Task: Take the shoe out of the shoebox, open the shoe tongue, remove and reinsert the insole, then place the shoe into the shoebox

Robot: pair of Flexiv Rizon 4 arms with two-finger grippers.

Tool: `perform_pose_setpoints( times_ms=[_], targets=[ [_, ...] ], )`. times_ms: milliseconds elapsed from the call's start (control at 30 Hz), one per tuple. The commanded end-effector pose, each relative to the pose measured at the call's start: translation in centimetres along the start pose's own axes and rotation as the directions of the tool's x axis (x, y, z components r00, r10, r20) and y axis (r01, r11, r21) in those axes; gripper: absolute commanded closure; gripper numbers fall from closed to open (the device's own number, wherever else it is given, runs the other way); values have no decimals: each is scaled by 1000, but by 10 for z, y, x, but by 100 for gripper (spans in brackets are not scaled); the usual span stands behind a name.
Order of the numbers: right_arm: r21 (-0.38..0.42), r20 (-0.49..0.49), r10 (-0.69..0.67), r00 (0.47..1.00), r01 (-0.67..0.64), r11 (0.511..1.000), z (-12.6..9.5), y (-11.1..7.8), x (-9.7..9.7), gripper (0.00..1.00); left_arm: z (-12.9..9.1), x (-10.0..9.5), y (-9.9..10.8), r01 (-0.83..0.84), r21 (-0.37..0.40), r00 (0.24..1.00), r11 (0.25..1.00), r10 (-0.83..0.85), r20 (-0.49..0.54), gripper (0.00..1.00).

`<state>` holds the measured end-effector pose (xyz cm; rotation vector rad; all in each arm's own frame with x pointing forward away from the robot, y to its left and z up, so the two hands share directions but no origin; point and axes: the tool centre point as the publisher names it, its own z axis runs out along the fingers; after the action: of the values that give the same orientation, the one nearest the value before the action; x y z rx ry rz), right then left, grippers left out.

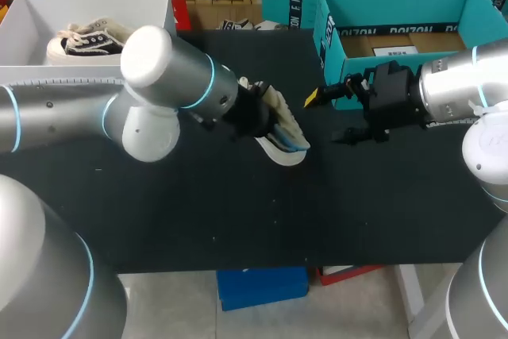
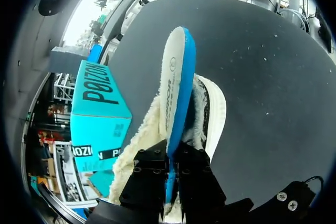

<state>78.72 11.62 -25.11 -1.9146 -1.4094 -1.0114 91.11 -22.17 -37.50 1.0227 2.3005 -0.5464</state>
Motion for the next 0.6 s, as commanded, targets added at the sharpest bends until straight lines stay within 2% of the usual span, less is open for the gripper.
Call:
perform_pose_setpoints(
  times_ms=[33, 167, 233, 300, 333, 600],
  targets=[
    [0, 1, 1, 1000, -1, 1000, 1, 0, 1, 0, 8, 3, 4, -2, 23, 1000, 1000, 2, 12, 100],
    [0, 1, 1, 1000, -1, 1000, 1, 0, 1, 0, 8, 5, 6, 7, 21, 1000, 1000, -7, 6, 100],
    [0, 1, 1, 1000, -1, 1000, 1, 0, 1, 0, 7, 5, 2, 10, 33, 1000, 999, -10, 8, 36],
    [0, 1, 1, 1000, -1, 1000, 1, 0, 1, 0, 5, 2, -2, 10, 49, 1000, 999, -11, 22, 4],
    [0, 1, 1, 1000, -1, 1000, 1, 0, 1, 0, 4, 0, -4, 13, 60, 999, 998, -14, 29, 0],
    [0, 1, 1, 1000, -1, 1000, 1, 0, 1, 0, -5, -16, -26, -37, 111, 998, 993, 31, 55, 0]
  ],
)
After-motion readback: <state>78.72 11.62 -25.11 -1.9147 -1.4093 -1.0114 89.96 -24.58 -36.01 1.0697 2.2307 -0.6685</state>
